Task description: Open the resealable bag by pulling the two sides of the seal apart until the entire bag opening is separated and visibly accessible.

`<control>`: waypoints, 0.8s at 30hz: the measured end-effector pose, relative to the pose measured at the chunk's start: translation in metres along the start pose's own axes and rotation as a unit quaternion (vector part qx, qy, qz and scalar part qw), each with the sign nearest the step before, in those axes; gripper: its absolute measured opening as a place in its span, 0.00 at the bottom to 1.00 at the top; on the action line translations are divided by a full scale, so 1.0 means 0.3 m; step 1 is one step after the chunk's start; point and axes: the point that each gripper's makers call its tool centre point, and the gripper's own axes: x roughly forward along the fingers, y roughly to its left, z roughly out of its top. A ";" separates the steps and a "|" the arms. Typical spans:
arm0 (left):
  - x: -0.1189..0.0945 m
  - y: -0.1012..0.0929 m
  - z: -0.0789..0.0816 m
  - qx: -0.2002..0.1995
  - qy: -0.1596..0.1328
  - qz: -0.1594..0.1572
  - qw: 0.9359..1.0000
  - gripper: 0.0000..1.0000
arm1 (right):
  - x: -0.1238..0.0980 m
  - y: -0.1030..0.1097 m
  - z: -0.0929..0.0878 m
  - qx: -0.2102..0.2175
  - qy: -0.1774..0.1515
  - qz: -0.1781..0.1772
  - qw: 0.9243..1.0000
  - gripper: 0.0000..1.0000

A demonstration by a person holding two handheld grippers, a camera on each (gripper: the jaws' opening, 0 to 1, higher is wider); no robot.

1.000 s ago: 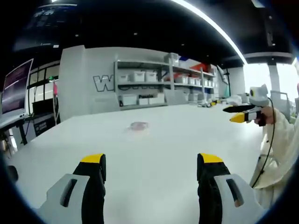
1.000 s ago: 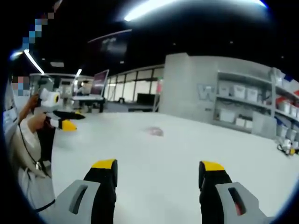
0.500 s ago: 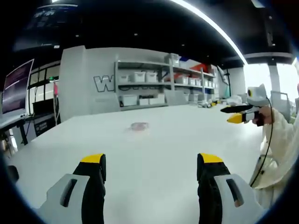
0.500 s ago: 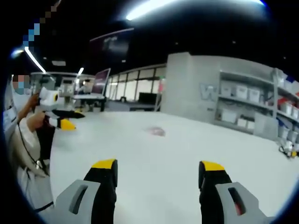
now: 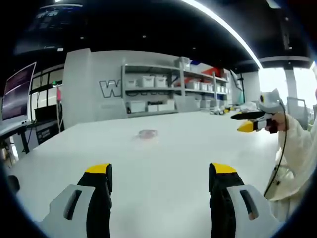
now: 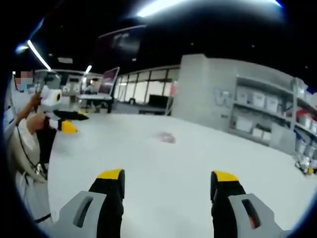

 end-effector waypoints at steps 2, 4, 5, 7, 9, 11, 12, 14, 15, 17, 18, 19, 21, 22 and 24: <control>0.000 -0.002 -0.001 0.000 0.001 -0.001 1.000 0.79 | 0.006 -0.002 -0.001 0.000 0.000 0.001 1.000 0.70; 0.000 -0.004 -0.002 0.000 0.001 -0.001 1.000 0.79 | 0.013 -0.004 -0.002 0.000 0.001 0.002 1.000 0.70; 0.000 -0.004 -0.003 0.000 0.001 -0.001 1.000 0.79 | 0.017 -0.004 -0.002 -0.001 0.001 0.002 1.000 0.70; 0.000 -0.004 -0.004 0.000 0.003 -0.001 1.000 0.79 | 0.026 -0.004 -0.002 -0.002 0.002 0.003 1.000 0.70; -0.001 -0.003 -0.005 0.001 0.003 0.000 1.000 0.79 | 0.032 -0.005 -0.002 -0.004 0.002 0.003 1.000 0.70; -0.002 -0.003 -0.004 0.000 0.002 0.000 1.000 0.79 | 0.039 -0.005 -0.001 -0.005 0.002 0.004 1.000 0.70; -0.003 -0.003 -0.005 -0.001 0.002 0.001 1.000 0.79 | 0.044 -0.006 -0.001 -0.006 0.002 0.004 1.000 0.70; -0.003 -0.002 -0.007 0.000 0.004 0.001 1.000 0.79 | 0.050 -0.004 -0.002 -0.009 0.003 0.004 1.000 0.70; -0.003 -0.002 -0.008 0.000 0.004 0.001 1.000 0.79 | 0.053 -0.003 -0.002 -0.012 0.004 0.004 1.000 0.70; -0.004 -0.002 -0.008 -0.001 0.004 0.001 1.000 0.79 | 0.056 -0.003 0.000 -0.023 0.006 0.000 1.000 0.70; -0.004 -0.001 -0.009 -0.001 0.004 0.001 1.000 0.79 | 0.058 -0.003 -0.001 -0.027 0.007 0.000 1.000 0.70; -0.004 -0.001 -0.009 -0.001 0.004 0.002 1.000 0.79 | 0.058 -0.003 -0.001 -0.029 0.008 0.000 1.000 0.70; -0.005 0.000 -0.010 -0.002 0.004 0.002 1.000 0.79 | 0.061 -0.003 0.000 -0.032 0.009 0.001 0.999 0.70; -0.006 0.000 -0.010 -0.002 0.004 0.002 1.000 0.79 | 0.062 -0.002 0.000 -0.033 0.009 0.001 0.999 0.70; -0.006 0.001 -0.011 -0.002 0.004 0.002 1.000 0.79 | 0.065 -0.001 0.002 -0.036 0.010 0.002 0.999 0.70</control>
